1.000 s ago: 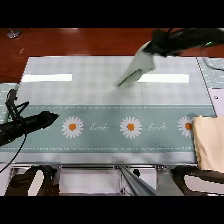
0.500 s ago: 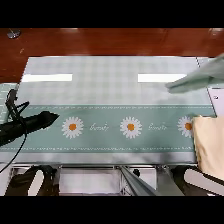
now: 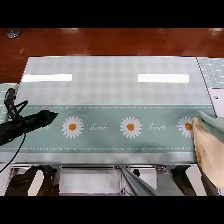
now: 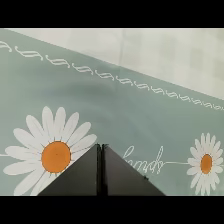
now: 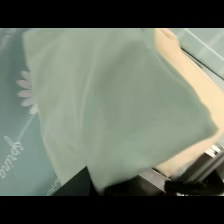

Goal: Fold the shirts.

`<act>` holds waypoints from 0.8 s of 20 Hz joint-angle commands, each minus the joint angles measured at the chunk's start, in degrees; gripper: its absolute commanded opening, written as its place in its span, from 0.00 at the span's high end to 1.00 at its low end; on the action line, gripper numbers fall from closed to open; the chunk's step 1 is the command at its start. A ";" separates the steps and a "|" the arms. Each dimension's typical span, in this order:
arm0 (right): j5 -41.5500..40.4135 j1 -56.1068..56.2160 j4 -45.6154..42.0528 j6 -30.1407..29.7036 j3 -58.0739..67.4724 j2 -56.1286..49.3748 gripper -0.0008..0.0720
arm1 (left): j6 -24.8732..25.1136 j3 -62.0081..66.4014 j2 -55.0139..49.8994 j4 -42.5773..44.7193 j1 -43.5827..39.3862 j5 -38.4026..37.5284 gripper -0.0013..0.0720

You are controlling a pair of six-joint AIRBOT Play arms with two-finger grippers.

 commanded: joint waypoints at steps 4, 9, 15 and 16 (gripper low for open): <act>-1.44 -8.41 -12.57 4.37 -15.37 9.66 0.14 | 0.24 0.00 0.02 0.02 0.04 0.85 0.95; -10.58 -8.41 17.09 5.66 -0.72 -1.73 0.41 | 0.24 4.83 -3.72 0.00 0.04 0.33 0.96; -24.11 23.43 36.28 -3.96 15.87 -16.15 0.95 | 1.27 37.86 -18.73 -2.49 -5.49 -7.28 0.96; -26.84 31.63 32.79 -5.11 15.89 -17.20 0.95 | 0.79 43.63 -20.92 -1.16 -8.31 -8.09 0.96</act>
